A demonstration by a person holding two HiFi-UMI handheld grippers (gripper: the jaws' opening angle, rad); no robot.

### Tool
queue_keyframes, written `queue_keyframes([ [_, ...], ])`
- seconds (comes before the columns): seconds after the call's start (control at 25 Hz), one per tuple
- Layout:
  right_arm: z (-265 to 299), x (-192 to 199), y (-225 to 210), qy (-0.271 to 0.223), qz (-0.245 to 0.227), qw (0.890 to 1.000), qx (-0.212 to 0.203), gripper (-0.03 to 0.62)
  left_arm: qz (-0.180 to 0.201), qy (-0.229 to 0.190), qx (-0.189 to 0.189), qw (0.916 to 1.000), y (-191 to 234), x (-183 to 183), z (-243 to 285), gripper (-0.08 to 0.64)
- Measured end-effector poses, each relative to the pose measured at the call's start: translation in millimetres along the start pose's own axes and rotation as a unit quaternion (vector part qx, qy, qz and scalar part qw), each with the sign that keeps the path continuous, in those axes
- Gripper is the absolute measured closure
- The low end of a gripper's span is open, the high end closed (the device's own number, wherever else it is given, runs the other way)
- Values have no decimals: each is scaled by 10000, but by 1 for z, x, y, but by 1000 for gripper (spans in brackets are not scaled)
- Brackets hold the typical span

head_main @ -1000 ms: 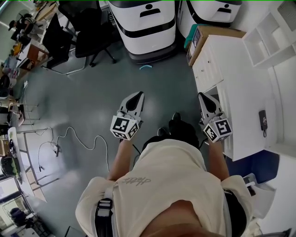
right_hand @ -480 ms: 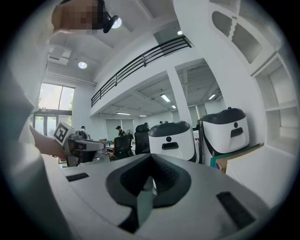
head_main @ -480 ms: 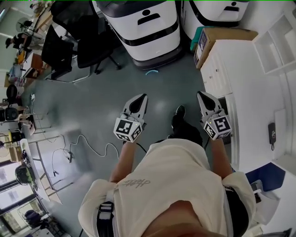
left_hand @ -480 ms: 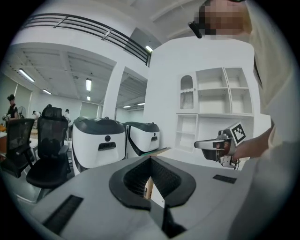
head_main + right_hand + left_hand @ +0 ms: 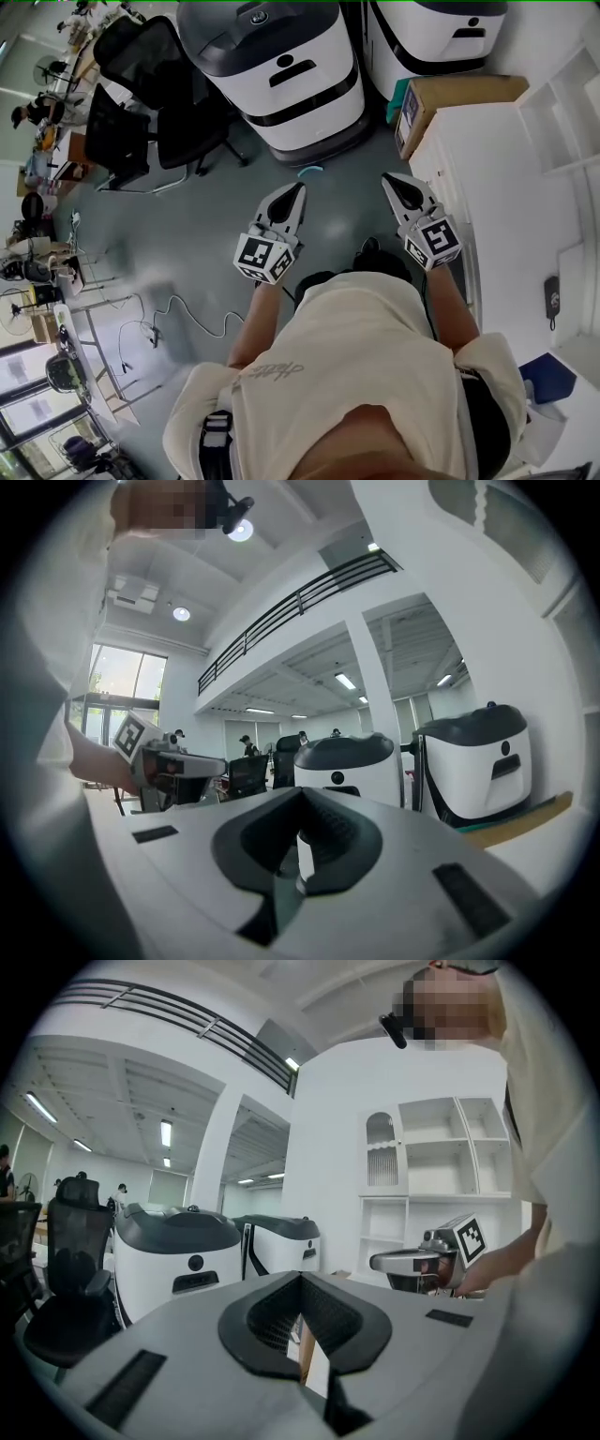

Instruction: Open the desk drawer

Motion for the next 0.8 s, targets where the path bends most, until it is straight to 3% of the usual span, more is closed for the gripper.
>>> queue_keyframes([
  [0.36,24,18,-36,278,459,9982,272,598,11,336,286,9990,26,-3,50,560],
  [0.64,41,21,-54,371,556,9922,1055,598,-137,511,920,9944,62,6,98,560],
  [0.8,57,9,-68,307,539,9831,1720,598,20,440,1530,9872,93,-9,146,560],
])
Point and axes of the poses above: the fingertips, and each gripper's own axes: z forward along the fingers, y to its left, x out of its underside, the point moved 9 cm from there along -z, backward along the fingers, and after that the axes turned 3 degrees about x, right-handed, at the moved point
